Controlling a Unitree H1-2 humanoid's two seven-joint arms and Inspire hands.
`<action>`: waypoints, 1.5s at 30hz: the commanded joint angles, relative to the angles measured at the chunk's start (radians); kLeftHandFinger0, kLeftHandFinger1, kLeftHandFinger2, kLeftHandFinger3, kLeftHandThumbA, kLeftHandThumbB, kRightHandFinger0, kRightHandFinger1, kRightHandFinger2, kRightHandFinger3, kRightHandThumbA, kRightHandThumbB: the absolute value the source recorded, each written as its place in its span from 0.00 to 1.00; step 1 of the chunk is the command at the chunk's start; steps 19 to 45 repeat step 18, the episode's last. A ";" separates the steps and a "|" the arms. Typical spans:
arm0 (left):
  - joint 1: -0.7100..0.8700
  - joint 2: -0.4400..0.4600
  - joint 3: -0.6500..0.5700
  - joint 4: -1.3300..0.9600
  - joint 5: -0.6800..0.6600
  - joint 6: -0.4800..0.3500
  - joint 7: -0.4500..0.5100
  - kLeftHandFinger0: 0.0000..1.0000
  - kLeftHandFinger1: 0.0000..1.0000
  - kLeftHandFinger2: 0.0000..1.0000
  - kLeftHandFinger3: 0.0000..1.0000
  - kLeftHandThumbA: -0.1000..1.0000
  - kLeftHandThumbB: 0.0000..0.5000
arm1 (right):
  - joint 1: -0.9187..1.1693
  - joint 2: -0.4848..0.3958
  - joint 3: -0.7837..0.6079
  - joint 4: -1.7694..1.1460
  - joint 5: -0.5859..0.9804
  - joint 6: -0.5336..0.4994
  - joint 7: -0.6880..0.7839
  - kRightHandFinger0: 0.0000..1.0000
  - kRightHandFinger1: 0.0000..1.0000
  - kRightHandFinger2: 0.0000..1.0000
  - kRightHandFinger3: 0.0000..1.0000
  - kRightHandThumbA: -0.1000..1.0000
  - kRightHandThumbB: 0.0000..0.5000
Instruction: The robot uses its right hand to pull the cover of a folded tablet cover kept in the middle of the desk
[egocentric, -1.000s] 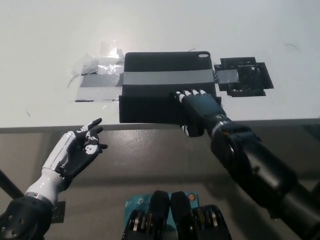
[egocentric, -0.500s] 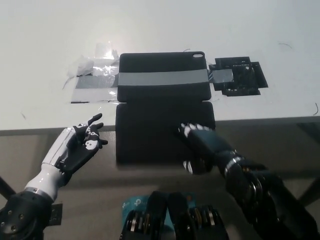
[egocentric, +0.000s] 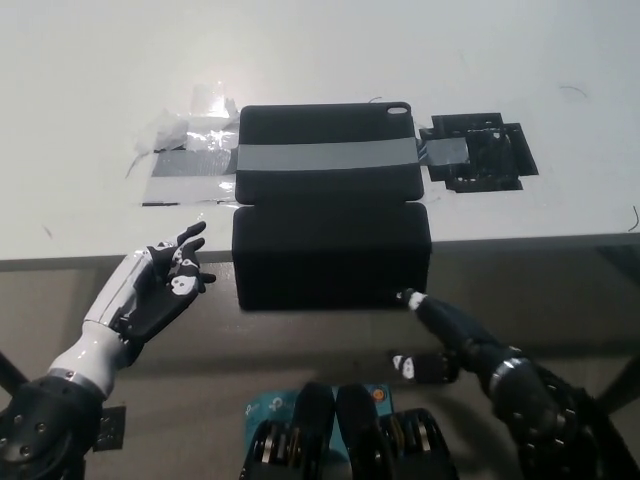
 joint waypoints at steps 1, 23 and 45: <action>-0.022 0.019 0.002 -0.017 0.008 0.002 -0.006 0.75 0.98 1.00 1.00 1.00 0.37 | 0.027 0.003 -0.090 -0.128 0.127 0.008 0.010 1.00 1.00 1.00 1.00 0.56 0.92; 0.002 0.002 0.002 0.008 0.011 -0.041 -0.004 0.73 0.95 1.00 1.00 1.00 0.47 | 0.071 -0.059 -0.540 -0.055 0.388 -0.102 -0.160 0.47 0.51 0.69 1.00 0.26 0.44; 0.002 0.002 0.002 0.008 0.011 -0.041 -0.004 0.73 0.95 1.00 1.00 1.00 0.47 | 0.071 -0.059 -0.540 -0.055 0.388 -0.102 -0.160 0.47 0.51 0.69 1.00 0.26 0.44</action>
